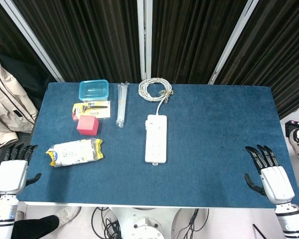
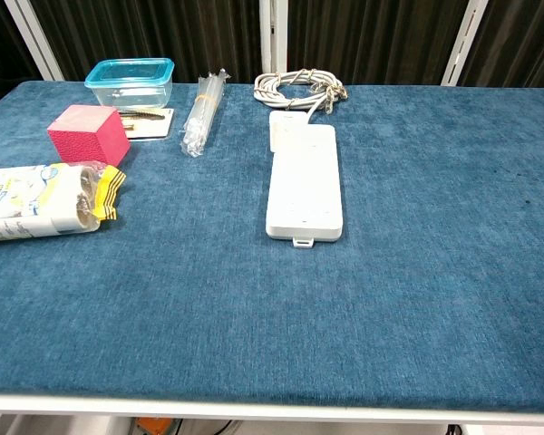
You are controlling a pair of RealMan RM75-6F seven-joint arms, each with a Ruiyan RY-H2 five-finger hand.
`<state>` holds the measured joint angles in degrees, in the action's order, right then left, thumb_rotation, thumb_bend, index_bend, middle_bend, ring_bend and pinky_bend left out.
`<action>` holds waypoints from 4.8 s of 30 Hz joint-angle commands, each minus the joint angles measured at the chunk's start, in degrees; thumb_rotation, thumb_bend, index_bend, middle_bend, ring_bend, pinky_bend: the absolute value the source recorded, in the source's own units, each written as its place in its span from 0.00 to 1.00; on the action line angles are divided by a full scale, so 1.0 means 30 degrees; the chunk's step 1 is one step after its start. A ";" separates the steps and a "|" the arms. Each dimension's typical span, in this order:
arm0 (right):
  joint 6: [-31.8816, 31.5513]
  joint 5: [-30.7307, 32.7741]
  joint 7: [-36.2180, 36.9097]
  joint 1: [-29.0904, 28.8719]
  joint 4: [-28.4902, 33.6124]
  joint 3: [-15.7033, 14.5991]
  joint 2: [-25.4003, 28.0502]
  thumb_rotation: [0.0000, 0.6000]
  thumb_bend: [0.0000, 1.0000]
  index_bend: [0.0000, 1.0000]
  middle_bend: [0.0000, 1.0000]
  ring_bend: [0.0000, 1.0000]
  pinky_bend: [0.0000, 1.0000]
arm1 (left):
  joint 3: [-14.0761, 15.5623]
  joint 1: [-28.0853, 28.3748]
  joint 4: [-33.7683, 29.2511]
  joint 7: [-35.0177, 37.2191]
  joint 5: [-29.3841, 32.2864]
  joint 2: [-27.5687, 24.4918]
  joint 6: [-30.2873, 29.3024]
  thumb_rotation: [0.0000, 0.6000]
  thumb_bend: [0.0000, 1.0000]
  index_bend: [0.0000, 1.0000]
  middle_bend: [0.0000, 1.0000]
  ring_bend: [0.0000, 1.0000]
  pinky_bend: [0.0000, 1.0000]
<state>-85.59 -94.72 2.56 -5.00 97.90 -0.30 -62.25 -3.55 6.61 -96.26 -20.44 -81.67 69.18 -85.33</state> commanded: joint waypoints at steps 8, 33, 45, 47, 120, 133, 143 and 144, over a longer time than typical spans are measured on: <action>0.0934 0.0172 -0.0289 -0.0700 0.0206 0.0261 -0.0071 1.00 0.35 0.01 0.11 0.00 0.00 | -0.0196 0.0213 -0.0049 -0.0098 0.0336 0.0187 0.0304 1.00 0.13 0.18 0.18 0.09 0.08; 1.4673 0.3647 -0.1547 -1.0989 -0.1709 0.2783 -0.6389 1.00 0.35 0.00 0.04 0.00 0.00 | -0.4962 1.3879 0.5233 0.5416 -0.0242 0.5114 1.3429 1.00 0.13 0.09 0.09 0.02 0.09; 1.5271 0.5603 -0.2683 -1.2228 -0.3409 0.2645 -0.8261 1.00 0.36 0.00 0.07 0.00 0.00 | -0.4283 1.9538 1.3107 0.8873 -0.1172 1.0129 1.6946 1.00 0.16 0.18 0.16 0.08 0.16; 1.5274 0.5777 -0.2744 -1.2297 -0.3537 0.2562 -0.8382 1.00 0.36 0.00 0.07 0.00 0.00 | -0.4149 2.0085 1.3964 0.9149 -0.1230 1.0525 1.7287 1.00 0.17 0.19 0.17 0.08 0.17; 1.4926 0.7525 -0.2545 -1.3288 -0.4344 0.1387 -0.9136 1.00 0.36 0.00 0.08 0.00 0.00 | 0.1596 2.1914 2.5597 1.5644 -0.4181 1.4858 1.2033 1.00 0.61 0.70 0.84 0.80 0.97; 1.3814 0.6792 -0.2211 -1.3009 -0.3970 0.1480 -0.9025 1.00 0.36 0.00 0.08 0.00 0.00 | 0.0874 2.0281 2.2170 1.3753 -0.3337 1.2125 0.9222 1.00 0.60 0.65 0.79 0.75 0.91; 1.1939 0.4747 -0.1072 -1.2214 -0.3119 0.1058 -0.8088 1.00 0.36 0.00 0.08 0.00 0.00 | 0.0701 1.8170 1.3761 0.7947 -0.1009 0.8480 1.1527 1.00 0.30 0.39 0.58 0.51 0.67; 1.1672 0.4520 -0.1101 -1.2064 -0.2932 0.0934 -0.7846 1.00 0.36 0.00 0.08 0.00 0.00 | 0.0556 1.7954 1.3043 0.7244 -0.0655 0.8279 1.1543 1.00 0.25 0.36 0.55 0.48 0.64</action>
<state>-49.79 -80.40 -0.87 -41.76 88.46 3.00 -86.52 -0.83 63.24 -50.15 7.97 -87.43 97.72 -52.93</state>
